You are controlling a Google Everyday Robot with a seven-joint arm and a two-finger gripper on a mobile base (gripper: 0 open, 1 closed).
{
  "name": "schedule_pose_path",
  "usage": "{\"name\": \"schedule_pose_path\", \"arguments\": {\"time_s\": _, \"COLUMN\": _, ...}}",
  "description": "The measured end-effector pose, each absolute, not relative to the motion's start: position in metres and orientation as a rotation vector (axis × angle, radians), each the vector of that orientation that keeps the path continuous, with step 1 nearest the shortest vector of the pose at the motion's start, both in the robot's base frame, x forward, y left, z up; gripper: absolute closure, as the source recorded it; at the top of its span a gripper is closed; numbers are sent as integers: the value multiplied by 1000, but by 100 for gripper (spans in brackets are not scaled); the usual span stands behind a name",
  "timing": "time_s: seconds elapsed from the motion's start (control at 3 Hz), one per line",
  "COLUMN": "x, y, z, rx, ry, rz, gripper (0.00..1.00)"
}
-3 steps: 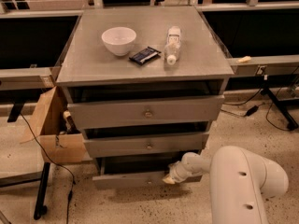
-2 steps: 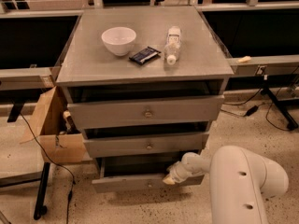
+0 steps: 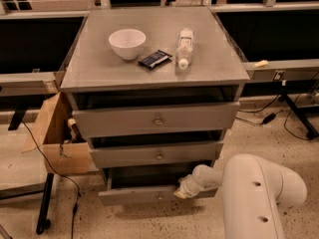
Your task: Open bottom drawer
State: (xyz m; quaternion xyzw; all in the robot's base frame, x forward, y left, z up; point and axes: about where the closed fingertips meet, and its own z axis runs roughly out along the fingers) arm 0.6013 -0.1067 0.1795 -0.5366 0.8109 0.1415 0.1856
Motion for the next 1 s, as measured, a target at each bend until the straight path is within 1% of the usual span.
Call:
{"name": "schedule_pose_path", "arguments": {"time_s": 0.67, "x": 610, "y": -107, "z": 184, "rx": -1561, "ry": 2275, "rz": 346, "gripper": 36}}
{"name": "schedule_pose_path", "arguments": {"time_s": 1.0, "x": 606, "y": -109, "z": 182, "rx": -1599, "ry": 2278, "rz": 324, "gripper": 12}}
